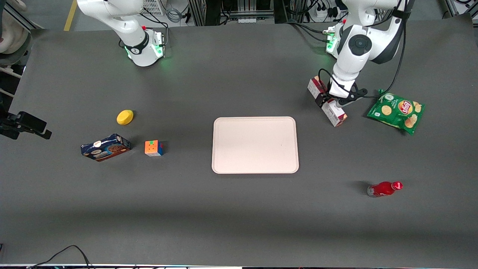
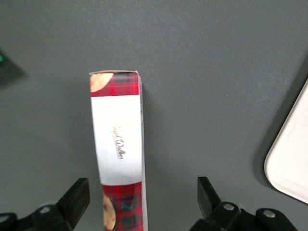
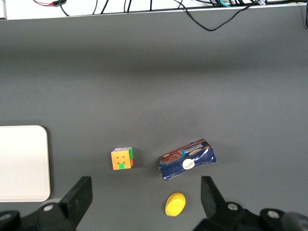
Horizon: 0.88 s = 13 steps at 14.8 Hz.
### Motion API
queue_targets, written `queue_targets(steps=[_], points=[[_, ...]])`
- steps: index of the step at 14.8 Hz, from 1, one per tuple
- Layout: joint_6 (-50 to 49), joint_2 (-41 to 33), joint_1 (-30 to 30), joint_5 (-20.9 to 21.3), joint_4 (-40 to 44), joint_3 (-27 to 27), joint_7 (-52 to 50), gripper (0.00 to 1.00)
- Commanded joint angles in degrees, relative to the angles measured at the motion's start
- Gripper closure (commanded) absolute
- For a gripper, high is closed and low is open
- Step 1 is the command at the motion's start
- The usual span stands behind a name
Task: Place red cookie box on tray
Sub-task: 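Lower the left gripper and close it on the cookie box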
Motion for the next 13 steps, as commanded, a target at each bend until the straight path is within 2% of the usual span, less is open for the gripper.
queue_targets(steps=[1, 3, 4, 7, 13], points=[[6.55, 2.61, -0.58, -0.55, -3.18, 0.07, -1.15, 0.0], [6.72, 3.31, -0.58, -0.55, -3.18, 0.07, -1.06, 0.01], [7.86, 3.92, -0.58, -0.55, -3.44, 0.08, -0.98, 0.06], [10.42, 5.69, -0.41, -0.55, -3.97, 0.08, -0.71, 0.12], [8.75, 5.69, 0.12, -0.55, -3.88, 0.08, -0.01, 0.75]])
